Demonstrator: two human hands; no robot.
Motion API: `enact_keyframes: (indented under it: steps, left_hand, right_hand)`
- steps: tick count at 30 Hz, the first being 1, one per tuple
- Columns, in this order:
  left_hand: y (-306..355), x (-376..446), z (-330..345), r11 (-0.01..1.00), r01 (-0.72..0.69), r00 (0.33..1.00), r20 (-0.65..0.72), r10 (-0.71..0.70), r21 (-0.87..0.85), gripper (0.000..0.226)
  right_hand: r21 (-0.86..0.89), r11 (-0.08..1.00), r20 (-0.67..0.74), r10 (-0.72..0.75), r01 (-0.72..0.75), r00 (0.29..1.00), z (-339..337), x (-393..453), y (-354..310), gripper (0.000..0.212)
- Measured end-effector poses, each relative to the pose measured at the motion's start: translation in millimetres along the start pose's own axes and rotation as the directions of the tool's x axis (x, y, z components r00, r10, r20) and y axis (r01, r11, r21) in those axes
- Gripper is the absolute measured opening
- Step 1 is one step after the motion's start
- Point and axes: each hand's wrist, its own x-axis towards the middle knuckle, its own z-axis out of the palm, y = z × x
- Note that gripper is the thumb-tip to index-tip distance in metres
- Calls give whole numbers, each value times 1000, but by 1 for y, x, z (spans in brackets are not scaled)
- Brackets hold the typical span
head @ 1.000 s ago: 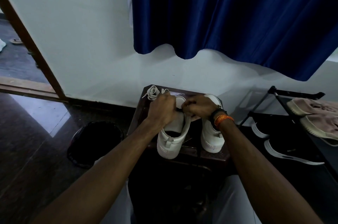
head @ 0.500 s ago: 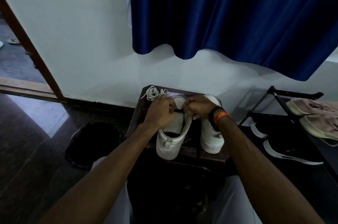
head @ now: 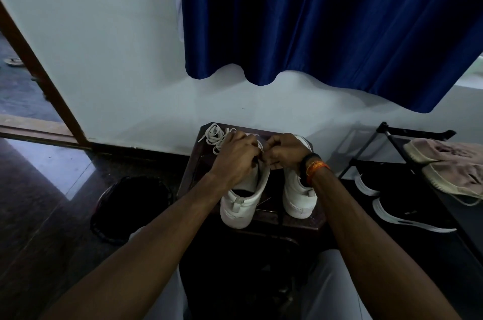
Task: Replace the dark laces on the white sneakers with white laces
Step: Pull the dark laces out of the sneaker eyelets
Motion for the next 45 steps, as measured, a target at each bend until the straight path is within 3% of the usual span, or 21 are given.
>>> enact_keyframes:
  steps: [3,6,8,11,13,15,17,19,21,23,25,30,32,35,37,38,40,42,43,45]
  left_hand:
    - [1,6,-2,999,-38,999,-9,38,4,6]
    - [2,7,-3,996,-33,999,13,34,-80,11]
    - [-2,5,-3,987,53,998,34,-48,-155,18]
    - [-7,1,-2,934,213,976,8,-219,-286,16]
    - [-6,-1,0,834,335,921,-32,-387,-437,16]
    - [-3,-2,0,657,483,801,-9,-598,-579,18]
    - [-4,-2,2,534,562,714,44,-699,-631,18]
    - [-5,-2,-1,573,520,773,63,-632,-633,24]
    - [-6,-2,-7,696,377,897,55,-438,-610,29]
    - [-6,0,-16,859,249,968,90,-234,-446,32]
    - [-6,4,-22,967,135,987,118,-111,-218,33]
    - [-9,12,-33,997,-26,966,259,6,74,23]
    - [-11,15,-33,998,-3,960,280,-15,66,25]
    - [-14,14,-26,978,135,976,189,-104,-158,14]
    - [-19,11,-24,862,332,943,157,-294,-382,3]
    - [-23,10,-24,747,456,887,181,-424,-483,9]
    - [-36,6,-23,404,644,697,280,-660,-650,17]
    - [-49,2,-21,93,698,514,406,-756,-710,21]
    - [-53,0,-21,41,702,491,440,-752,-711,19]
    - [-54,0,-22,108,695,541,419,-729,-710,18]
  right_hand:
    - [-37,999,-21,-10,9,1000,-1,-3,-1,20]
    - [-169,986,-67,-22,10,998,-1,-6,-4,11]
    - [-247,969,-111,-44,15,993,1,-9,-5,2]
    - [-294,956,-166,-65,14,984,2,-13,-6,14]
    - [-303,953,-172,-64,9,983,2,-16,-5,15]
    - [-296,955,-178,-64,9,982,2,-17,-4,14]
    - [-287,958,-183,-72,16,980,3,-19,-3,11]
    - [-343,938,-172,-106,42,979,5,-21,-3,10]
    - [-366,929,-162,-127,60,979,10,-24,-5,8]
    - [-376,923,-171,-153,79,973,15,-26,-4,8]
    - [-442,893,-195,-193,90,962,20,-26,-2,7]
    - [-601,795,-288,-313,83,905,30,-28,7,22]
    - [-644,762,-333,-359,68,872,38,-28,9,16]
    - [-684,728,-382,-395,32,835,45,-28,13,18]
    - [-681,733,-399,-387,15,831,47,-28,14,19]
    - [-676,737,-404,-381,10,832,47,-28,15,18]
    - [-666,746,-408,-371,6,834,47,-28,16,16]
    - [-663,749,-408,-371,9,834,46,-27,16,15]
    - [-660,751,-406,-372,14,835,46,-28,16,14]
    - [-645,764,-403,-368,25,838,47,-29,16,14]
